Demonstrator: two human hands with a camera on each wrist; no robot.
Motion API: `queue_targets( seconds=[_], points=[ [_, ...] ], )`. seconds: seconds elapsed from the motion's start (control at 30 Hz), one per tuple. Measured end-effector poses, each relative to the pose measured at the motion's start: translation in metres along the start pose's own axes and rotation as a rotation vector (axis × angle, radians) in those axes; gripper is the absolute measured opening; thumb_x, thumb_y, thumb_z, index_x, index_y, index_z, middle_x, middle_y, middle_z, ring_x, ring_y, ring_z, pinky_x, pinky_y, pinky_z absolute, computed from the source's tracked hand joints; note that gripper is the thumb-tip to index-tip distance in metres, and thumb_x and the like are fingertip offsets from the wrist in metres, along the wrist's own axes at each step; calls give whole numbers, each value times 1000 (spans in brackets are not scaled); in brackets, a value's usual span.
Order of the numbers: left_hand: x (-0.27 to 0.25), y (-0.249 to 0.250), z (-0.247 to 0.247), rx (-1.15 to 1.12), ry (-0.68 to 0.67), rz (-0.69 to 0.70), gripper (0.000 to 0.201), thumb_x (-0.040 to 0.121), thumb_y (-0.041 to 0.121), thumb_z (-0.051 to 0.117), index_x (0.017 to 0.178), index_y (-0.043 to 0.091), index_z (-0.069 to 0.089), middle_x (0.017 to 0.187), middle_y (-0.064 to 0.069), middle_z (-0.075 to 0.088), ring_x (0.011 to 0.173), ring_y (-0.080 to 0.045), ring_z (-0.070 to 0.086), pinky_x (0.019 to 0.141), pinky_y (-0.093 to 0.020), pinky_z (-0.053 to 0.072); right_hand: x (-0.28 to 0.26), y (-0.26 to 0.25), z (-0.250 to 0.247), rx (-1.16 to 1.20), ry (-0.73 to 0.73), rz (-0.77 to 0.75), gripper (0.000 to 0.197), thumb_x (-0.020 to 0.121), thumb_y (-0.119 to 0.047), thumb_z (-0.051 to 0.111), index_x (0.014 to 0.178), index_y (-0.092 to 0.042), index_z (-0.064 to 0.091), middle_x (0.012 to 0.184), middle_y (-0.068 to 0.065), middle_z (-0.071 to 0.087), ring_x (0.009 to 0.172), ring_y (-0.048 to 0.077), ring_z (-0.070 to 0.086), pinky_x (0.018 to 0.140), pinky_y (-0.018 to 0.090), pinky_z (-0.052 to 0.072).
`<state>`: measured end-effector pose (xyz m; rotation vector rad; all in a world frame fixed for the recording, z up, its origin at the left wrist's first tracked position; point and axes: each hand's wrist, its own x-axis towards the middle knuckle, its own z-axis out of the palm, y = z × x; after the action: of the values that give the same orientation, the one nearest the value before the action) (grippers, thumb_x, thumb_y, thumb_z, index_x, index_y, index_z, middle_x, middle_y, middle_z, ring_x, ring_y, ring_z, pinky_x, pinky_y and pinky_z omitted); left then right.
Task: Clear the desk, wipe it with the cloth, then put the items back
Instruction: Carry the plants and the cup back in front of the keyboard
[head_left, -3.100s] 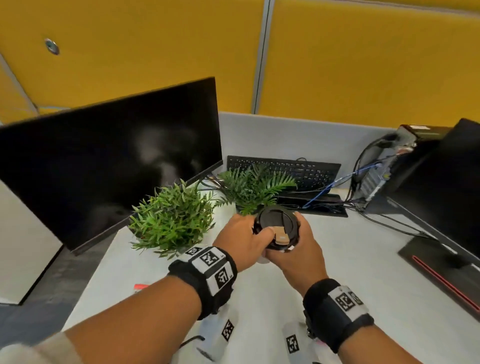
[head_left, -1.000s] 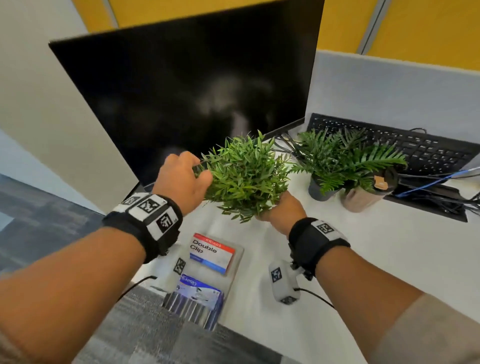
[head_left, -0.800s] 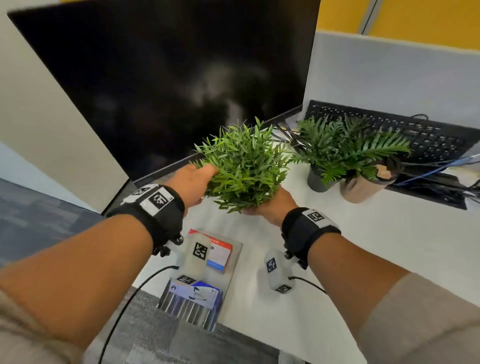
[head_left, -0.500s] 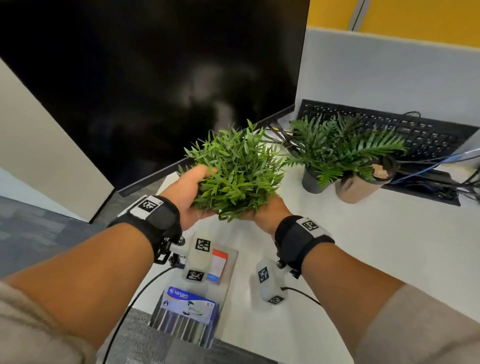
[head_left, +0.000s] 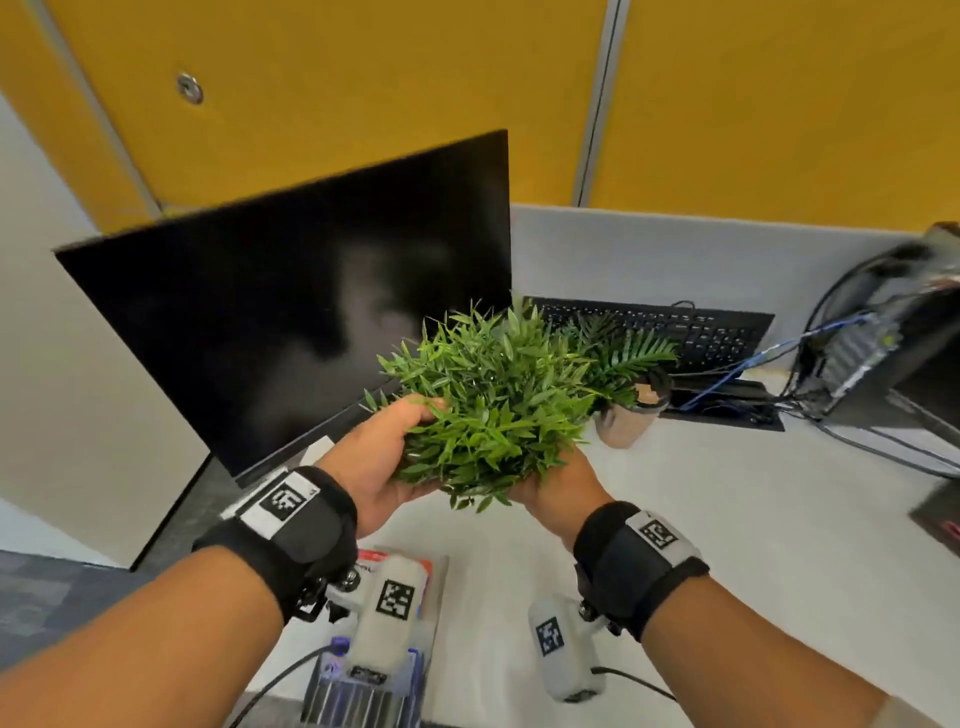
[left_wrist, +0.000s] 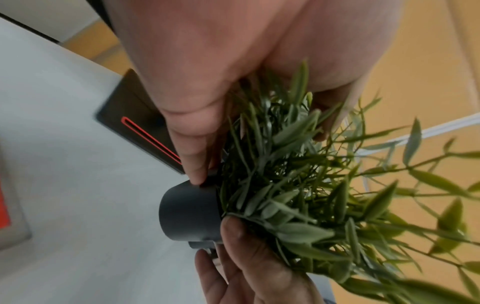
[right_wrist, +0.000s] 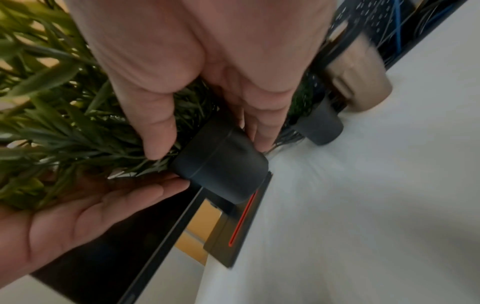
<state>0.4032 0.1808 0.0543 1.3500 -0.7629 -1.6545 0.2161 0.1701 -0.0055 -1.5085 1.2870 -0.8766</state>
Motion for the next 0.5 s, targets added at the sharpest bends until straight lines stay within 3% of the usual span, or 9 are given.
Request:
queue_targets(
  seconds=[0.07,0.1,0.23,0.27,0.3,0.37,0.43,0.5],
  points=[
    [-8,9,25,26,-49,10,16,90,25,50,82,26,64,103,-8,67,96,-26,61,103,-49,43,-11,-16,-23,-34,61,5,39,68,-15,82,104,-21,67,107,6,69,102,20,64,94,41,51],
    [-10,12,37,35,-68,18,16,89,26,51,82,26,64,103,-7,67,95,-26,61,102,-48,45,-17,-24,-34,-37,81,-20,40,65,-18,84,100,-28,66,109,4,68,107,24,63,95,44,51],
    [-5,19,98,78,-166,17,22,84,31,55,100,23,67,109,-7,69,99,-24,63,98,-47,49,-36,-24,-91,-140,171,-43,66,53,-50,83,111,-21,70,116,3,70,112,23,62,96,42,51],
    [-1,19,114,98,-190,10,24,83,32,55,103,23,66,109,-6,69,99,-23,63,98,-47,49,-40,-20,-109,-144,177,-24,65,59,-48,82,115,-17,68,117,5,68,112,24,62,96,41,51],
    [4,17,131,116,-209,0,25,84,33,55,103,23,66,107,-6,69,98,-23,63,98,-47,48,-42,-16,-126,-123,200,20,55,69,-35,80,117,-13,65,117,8,67,110,24,63,93,39,53],
    [15,13,167,145,-238,-18,21,85,33,53,99,24,65,101,-4,69,97,-23,62,100,-47,47,-44,-1,-162,-95,220,91,39,82,-8,70,120,-4,61,113,10,66,96,18,63,81,24,54],
    [30,5,200,155,-260,-44,20,86,34,52,98,24,64,100,-4,69,98,-23,62,103,-48,46,-45,12,-195,-131,223,54,40,83,-1,69,122,-2,61,117,5,64,92,11,59,80,11,47],
    [46,-5,233,170,-281,-79,19,85,33,51,97,24,63,99,-4,69,98,-23,62,103,-48,46,-46,23,-225,-191,221,10,42,81,-2,72,122,-2,62,116,-3,59,104,10,56,81,0,39]
  ],
)
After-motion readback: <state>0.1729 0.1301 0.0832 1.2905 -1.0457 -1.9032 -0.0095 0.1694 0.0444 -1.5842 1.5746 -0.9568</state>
